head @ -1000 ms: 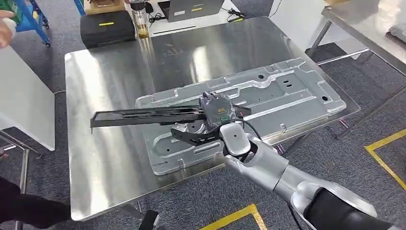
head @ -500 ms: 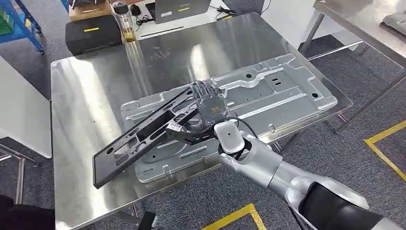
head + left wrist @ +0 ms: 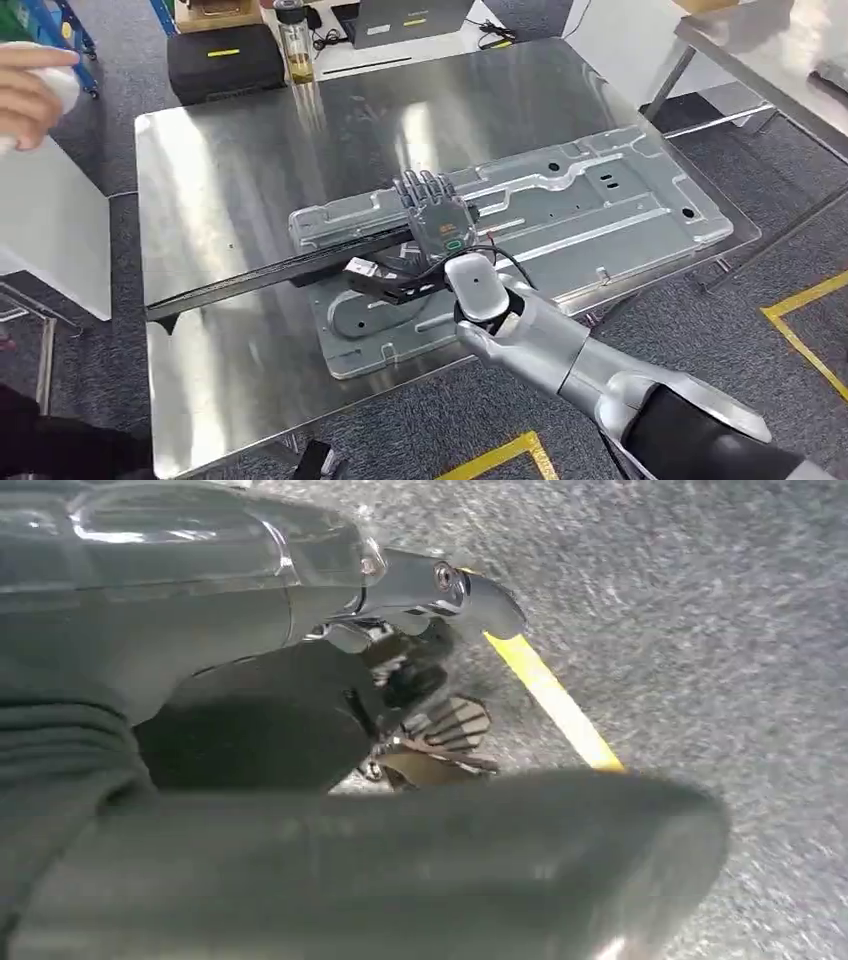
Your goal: Take the parts from the cabinet and place them on the table.
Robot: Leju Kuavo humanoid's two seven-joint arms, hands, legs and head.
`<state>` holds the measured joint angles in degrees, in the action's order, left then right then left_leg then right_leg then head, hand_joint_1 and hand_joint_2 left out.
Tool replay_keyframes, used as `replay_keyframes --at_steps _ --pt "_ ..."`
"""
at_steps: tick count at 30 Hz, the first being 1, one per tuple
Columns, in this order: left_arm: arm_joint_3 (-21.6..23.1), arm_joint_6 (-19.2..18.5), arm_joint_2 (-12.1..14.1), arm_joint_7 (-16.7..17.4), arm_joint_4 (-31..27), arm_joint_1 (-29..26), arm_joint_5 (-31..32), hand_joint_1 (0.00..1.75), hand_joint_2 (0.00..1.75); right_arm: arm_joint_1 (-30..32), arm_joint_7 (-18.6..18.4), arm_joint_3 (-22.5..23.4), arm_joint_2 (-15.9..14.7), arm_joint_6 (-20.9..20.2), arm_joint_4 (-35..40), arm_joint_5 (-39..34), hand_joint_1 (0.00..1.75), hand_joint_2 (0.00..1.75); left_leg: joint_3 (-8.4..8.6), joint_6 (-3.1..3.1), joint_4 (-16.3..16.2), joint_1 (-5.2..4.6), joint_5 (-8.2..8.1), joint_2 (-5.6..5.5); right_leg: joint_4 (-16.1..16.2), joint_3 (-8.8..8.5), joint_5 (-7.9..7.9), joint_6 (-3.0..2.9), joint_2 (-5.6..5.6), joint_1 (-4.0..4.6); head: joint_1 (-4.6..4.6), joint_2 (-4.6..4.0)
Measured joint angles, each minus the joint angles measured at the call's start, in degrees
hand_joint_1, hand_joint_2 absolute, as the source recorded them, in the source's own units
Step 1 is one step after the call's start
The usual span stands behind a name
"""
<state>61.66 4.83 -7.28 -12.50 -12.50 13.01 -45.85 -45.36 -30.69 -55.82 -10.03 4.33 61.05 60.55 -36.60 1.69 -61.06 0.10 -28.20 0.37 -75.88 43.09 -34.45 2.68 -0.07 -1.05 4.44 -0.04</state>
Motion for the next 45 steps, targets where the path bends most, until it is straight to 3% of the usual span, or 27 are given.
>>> replay_keyframes --at_steps 3,4,5,8,9,10,13,15,16,18,19,20,21,23,25,28,29,30,31,33,34,35,38,40,41,43,45 --pt "0.0 0.15 -0.02 0.92 0.0 -0.03 -0.46 0.0 0.0 0.02 -1.64 0.39 -0.92 -0.02 0.61 -1.01 0.0 0.0 0.65 0.31 0.02 -0.77 -0.22 -0.45 12.6 -5.63 7.55 -2.48 0.19 1.23 0.66 0.0" --pt "0.0 0.15 -0.2 0.99 0.0 -0.07 -0.48 0.0 0.0 0.05 -2.38 0.74 -1.64 -0.15 1.18 -1.48 0.0 0.0 0.59 0.34 0.09 -0.57 -0.26 -0.5 14.97 -6.86 7.16 -3.87 0.18 1.7 0.21 0.0" --pt "-0.02 0.35 -0.13 1.07 0.0 -0.1 -0.55 0.0 0.0 0.09 -3.26 1.12 -2.54 -0.5 1.79 -2.19 0.0 0.0 0.3 0.18 0.01 -0.65 -0.17 -0.86 15.98 -7.13 7.41 -3.99 0.1 1.9 -0.72 0.0" --pt "0.0 0.5 -0.22 1.07 0.0 -0.71 -0.59 0.0 0.0 0.4 -5.18 2.54 -5.62 -1.92 4.27 -4.09 0.0 0.0 0.23 -0.54 0.41 -0.21 0.17 -1.17 17.14 -7.68 7.28 -4.01 -0.03 2.31 0.57 0.0" --pt "0.0 0.57 -0.09 1.07 0.0 -0.78 -0.59 0.0 0.0 0.47 -5.49 3.02 -6.39 -2.1 5.18 -4.31 0.0 0.0 0.0 -0.78 0.17 -0.48 -0.27 -1.22 18.62 -8.49 7.93 -3.55 -0.41 1.44 0.7 0.0" --pt "0.0 0.66 0.04 1.05 0.0 -0.85 -0.59 0.0 0.0 0.52 -6.05 3.63 -7.17 -2.21 6.01 -4.66 0.0 0.0 -0.25 -1.13 -0.83 -0.51 -1.2 -0.99 19.21 -8.87 8.13 -3.36 -0.45 1.36 0.68 0.0" --pt "0.0 0.72 0.39 0.92 0.0 -0.93 -0.59 0.0 0.0 1.29 -7.8 5.05 -9.6 -2.84 8.37 -5.99 0.0 0.0 -5.7 -2.24 -12.55 0.33 -7.14 -0.58 19.3 -8.95 8.21 -3.4 -0.43 0.96 -0.96 0.0" --pt "0.0 0.74 0.55 0.61 0.0 -1.2 -0.59 0.0 0.0 2.36 -8.17 6.01 -11.86 -3.63 10.29 -6.93 0.0 0.0 -7.28 -2.89 -15.5 0.83 -7.1 -0.4 19.13 -8.96 8.08 -3.07 -0.45 0.71 -1.22 0.0" --pt "0.0 0.79 0.66 0.44 0.02 -1.33 -0.59 0.0 0.0 2.68 -8.22 6.55 -13.07 -3.95 11.21 -7.34 0.0 0.0 -6.16 -3.17 -13.15 1.07 -5.14 -0.28 18.86 -8.95 7.89 -2.72 -0.43 0.48 -1.22 0.0" --pt "0.0 0.83 0.89 0.22 0.02 -1.42 -0.59 0.0 0.0 2.88 -8.24 7.67 -15.17 -4.28 13.13 -7.74 0.0 0.0 -0.96 -3.82 -3.41 1.62 0.11 -0.1 17.77 -8.94 7.16 -1.62 -0.31 -0.14 -1.35 0.0" --pt "0.0 0.83 0.96 0.18 0.0 -1.42 -0.59 0.0 0.0 2.95 -8.24 8.26 -16.08 -4.61 13.92 -7.76 0.0 0.0 0.4 -4.08 -1.23 1.59 -0.88 -0.22 17.26 -8.79 6.75 -0.99 -0.2 -0.26 -1.48 0.0" --pt "0.0 0.83 0.94 0.0 0.0 -1.41 -0.62 0.0 0.0 3.01 -8.24 8.88 -17.08 -5.18 14.67 -7.83 0.0 0.0 0.63 -3.33 -0.43 1.45 -1.04 -0.39 16.52 -8.39 6.44 -0.5 -0.01 -0.08 -2.19 0.0" --pt "0.0 0.85 1.07 -0.02 0.02 -1.52 -0.79 0.0 0.0 3.4 -8.24 9.35 -17.96 -5.92 15.54 -7.93 0.0 0.0 0.6 -2.45 -0.84 1.29 -1.12 -0.41 16.9 -8.45 6.66 -0.17 0.1 -0.08 -2.06 0.0" --pt "-0.02 0.85 1.16 -0.33 0.02 -1.69 -1.14 0.0 0.0 4.36 -8.24 10.38 -19.97 -8.72 17.74 -8.63 0.0 0.0 0.54 -1.6 -0.82 1.09 -1.06 -0.61 17.36 -8.82 6.85 0.34 0.06 -0.26 -2.03 0.0" --pt "-0.04 0.96 1.31 -0.83 0.02 -1.72 -1.47 0.0 0.0 5.27 -8.26 11.71 -22.4 -10.66 19.82 -9.57 0.0 0.0 0.65 -0.76 -0.52 1.34 -0.73 -0.88 16.25 -8.43 5.51 0.8 0.08 -0.47 -1.97 0.0" --pt "-0.11 1.2 1.68 -1.42 0.02 -2.09 -2.03 0.0 0.0 7.22 -8.26 14.42 -25.64 -11.04 23.12 -10.97 0.0 0.0 0.64 -0.16 -0.52 1.1 -0.82 -1.17 3.68 -2.76 -1.04 1.11 0.1 -0.41 -0.7 0.0" --pt "-0.11 1.22 1.81 -1.61 0.02 -2.4 -2.23 0.0 0.0 8.06 -8.26 15.19 -26.38 -11.01 24.21 -11.3 0.0 0.0 0.65 -0.07 -0.53 0.95 -0.87 -1.21 -0.3 -0.77 -2.25 1.08 0.09 -0.41 -0.29 0.0" --pt "-0.11 1.27 1.97 -1.72 0.02 -2.68 -2.32 0.0 0.0 8.91 -8.24 15.82 -26.99 -11.02 25.31 -11.41 0.0 0.0 0.74 -0.01 -0.54 0.84 -0.91 -1.25 -1.42 -0.07 -1.79 0.92 0.1 -0.39 0.02 0.0" --pt "-0.13 1.29 2.12 -1.77 0.02 -2.84 -2.32 0.0 0.0 9.47 -8.26 16.37 -27.52 -11.02 26.16 -11.43 0.0 0.0 0.83 0.05 -0.54 0.73 -0.96 -1.3 0.27 -0.82 -0.11 0.61 0.09 -0.34 0.22 0.0" --pt "-0.13 1.33 2.23 -1.81 0.02 -2.84 -2.43 0.0 0.0 9.75 -8.24 17.47 -28.53 -10.82 27.72 -11.43 0.0 0.0 1.07 0.16 -0.54 0.48 -1.05 -1.38 9.02 -4.75 5.03 -0.29 0.09 -0.07 0.72 0.0" --pt "-0.15 1.36 2.25 -1.83 0.02 -2.84 -2.56 0.0 0.0 9.89 -8.26 18.17 -28.99 -10.12 28.57 -11.48 0.0 0.0 1.17 0.06 -0.47 0.45 -1.12 -1.4 14.34 -7.25 7.24 -1.02 0.08 0.29 0.9 0.0" --pt "-0.17 1.44 2.21 -1.83 0.02 -2.84 -2.96 0.0 0.0 10.28 -8.24 18.95 -29.33 -8.65 29.44 -11.96 0.0 0.0 1.06 -0.15 -0.5 0.13 -1.24 -1.4 15.69 -8.17 6.4 -1.41 0.01 0.67 0.7 0.0" --pt "-0.33 2.3 2.38 -2.03 0.02 -3.46 -5.03 0.0 0.0 13.32 -7.91 21.4 -29.53 1.88 32.79 -16.88 0.0 0.0 1.14 -1.11 0.02 0.58 -1.03 -1.21 16.68 -8.36 6.37 -1.4 0.1 1.02 0.9 0.0" --pt "-0.98 2.95 2.56 -2.4 0.02 -3.96 -6.56 0.0 0.0 15.73 -6.31 23.37 -29.16 10.62 35.92 -21.45 0.0 0.0 1.17 -1.74 -0.53 0.46 -1.82 -0.61 18.08 -9.06 7.07 -1.76 -0.26 0.55 0.74 0.0" --pt "-1.35 3.39 2.64 -2.55 0.02 -4.18 -7.08 0.0 0.0 17.07 -4.84 24.32 -28.88 15.0 37.91 -23.56 0.0 0.0 0.36 -1.95 -2.4 0.4 -3.45 -0.26 18.39 -9.29 7.12 -2.01 -0.25 0.54 0.09 0.0" --pt "-1.86 4.2 2.86 -2.42 0.02 -4.5 -7.46 0.0 0.0 19.7 -2.12 25.79 -27.91 21.45 41.36 -26.56 0.0 0.0 -3.18 -2.28 -10.43 0.4 -8.07 -0.27 18.27 -9.32 7.4 -2.29 -0.6 0.56 -0.83 0.0" --pt "-2.25 4.7 3.02 -1.75 0.0 -4.41 -7.78 0.0 0.0 22.3 0.51 26.82 -26.73 26.08 44.46 -29.69 0.0 0.0 -5.11 -2.49 -15.55 0.38 -9.83 -0.3 18.19 -9.3 7.39 -2.29 -0.76 0.61 -1.2 0.0"
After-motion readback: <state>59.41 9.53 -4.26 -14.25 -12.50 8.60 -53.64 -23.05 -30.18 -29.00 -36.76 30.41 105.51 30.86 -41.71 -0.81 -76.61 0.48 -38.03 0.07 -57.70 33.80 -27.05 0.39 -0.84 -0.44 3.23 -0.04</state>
